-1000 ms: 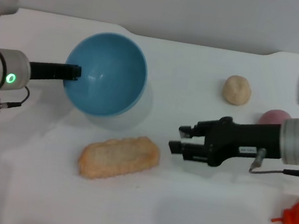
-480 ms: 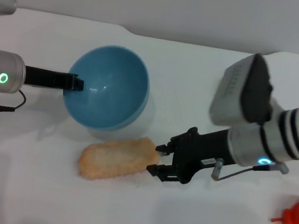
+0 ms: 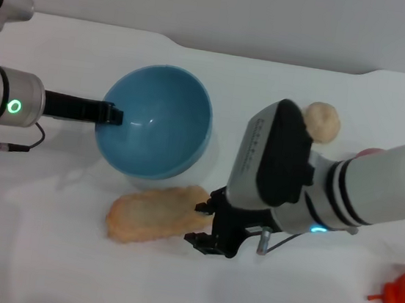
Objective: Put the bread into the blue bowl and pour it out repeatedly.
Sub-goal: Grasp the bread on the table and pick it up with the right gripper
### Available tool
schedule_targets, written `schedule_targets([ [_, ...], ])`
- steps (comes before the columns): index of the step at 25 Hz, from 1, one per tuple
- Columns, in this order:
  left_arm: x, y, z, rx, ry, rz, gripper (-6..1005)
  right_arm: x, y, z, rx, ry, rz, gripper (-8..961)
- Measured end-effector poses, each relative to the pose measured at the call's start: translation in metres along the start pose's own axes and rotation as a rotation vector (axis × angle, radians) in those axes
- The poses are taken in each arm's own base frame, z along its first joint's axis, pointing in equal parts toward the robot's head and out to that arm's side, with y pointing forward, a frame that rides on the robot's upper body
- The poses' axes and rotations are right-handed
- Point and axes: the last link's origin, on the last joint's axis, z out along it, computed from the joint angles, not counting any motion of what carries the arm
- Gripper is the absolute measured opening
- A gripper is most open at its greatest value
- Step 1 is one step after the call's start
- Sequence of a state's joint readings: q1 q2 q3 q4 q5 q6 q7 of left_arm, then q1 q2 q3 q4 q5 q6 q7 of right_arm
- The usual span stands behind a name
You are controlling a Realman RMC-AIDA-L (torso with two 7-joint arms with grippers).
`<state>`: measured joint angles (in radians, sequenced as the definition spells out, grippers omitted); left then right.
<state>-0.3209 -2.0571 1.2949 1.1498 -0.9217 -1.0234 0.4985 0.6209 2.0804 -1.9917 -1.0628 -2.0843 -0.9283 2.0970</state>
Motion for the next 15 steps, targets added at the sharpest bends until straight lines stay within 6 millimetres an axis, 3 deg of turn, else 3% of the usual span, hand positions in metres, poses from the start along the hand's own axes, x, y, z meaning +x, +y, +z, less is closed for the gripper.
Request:
schedule_targets([
  [9, 0.002, 0.003, 0.001, -0.005, 0.002, 0.007, -2, 0.001, 0.0, 0.012, 0.067, 0.009, -0.062, 475],
  [15, 0.007, 0.005, 0.003, -0.007, 0.004, 0.02, -2, 0.01, -0.005, 0.017, 0.073, 0.047, -0.009, 459],
])
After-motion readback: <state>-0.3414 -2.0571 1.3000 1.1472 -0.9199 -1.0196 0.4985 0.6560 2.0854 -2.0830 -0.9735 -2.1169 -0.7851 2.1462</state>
